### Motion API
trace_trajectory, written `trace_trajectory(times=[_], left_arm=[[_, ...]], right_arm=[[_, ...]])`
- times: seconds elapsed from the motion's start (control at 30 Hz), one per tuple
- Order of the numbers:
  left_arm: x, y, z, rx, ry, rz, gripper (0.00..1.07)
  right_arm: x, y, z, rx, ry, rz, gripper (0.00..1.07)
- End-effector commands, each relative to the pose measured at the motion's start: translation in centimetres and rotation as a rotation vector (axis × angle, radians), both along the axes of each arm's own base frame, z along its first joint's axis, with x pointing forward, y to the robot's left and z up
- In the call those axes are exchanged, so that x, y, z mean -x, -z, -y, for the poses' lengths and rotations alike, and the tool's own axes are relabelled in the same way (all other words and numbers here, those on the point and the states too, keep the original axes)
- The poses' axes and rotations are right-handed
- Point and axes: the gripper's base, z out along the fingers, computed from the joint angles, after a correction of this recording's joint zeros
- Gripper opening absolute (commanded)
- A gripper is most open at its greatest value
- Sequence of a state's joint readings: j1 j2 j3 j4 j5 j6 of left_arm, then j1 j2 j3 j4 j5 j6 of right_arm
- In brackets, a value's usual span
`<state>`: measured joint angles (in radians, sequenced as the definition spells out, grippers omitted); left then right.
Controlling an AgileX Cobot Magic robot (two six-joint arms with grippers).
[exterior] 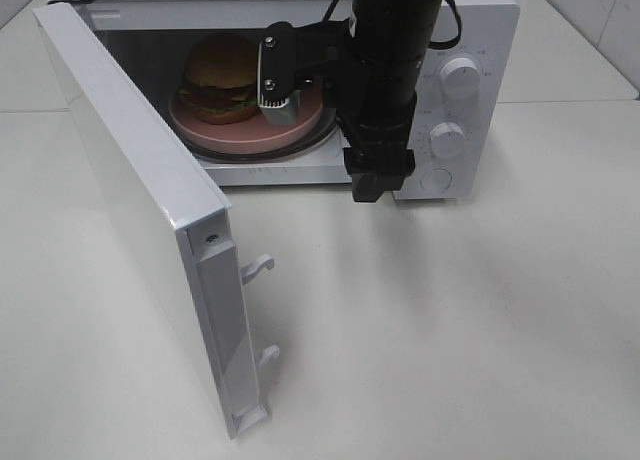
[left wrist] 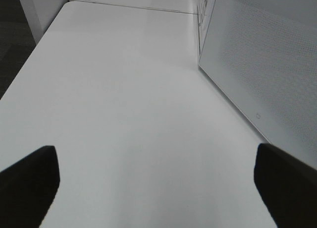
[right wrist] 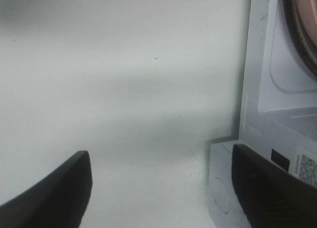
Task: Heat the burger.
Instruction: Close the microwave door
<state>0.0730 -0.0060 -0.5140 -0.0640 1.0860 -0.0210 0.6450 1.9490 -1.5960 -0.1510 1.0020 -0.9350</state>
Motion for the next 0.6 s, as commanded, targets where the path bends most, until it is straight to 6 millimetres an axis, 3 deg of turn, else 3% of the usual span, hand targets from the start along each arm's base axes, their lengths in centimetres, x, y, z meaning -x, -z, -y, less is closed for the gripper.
trace_trajectory(times=[0.03,0.6], left_arm=[[0.0,-0.2,0.0,0.002,0.003,0.022,1.0],[0.0,-0.2,0.0,0.002,0.003,0.022,1.0]], right_arm=[[0.7,-0.8,0.8,-0.007,0.015,0.019,0.78],[6.8,-4.0,5.8,-0.028,0.21,0.044,0.76]])
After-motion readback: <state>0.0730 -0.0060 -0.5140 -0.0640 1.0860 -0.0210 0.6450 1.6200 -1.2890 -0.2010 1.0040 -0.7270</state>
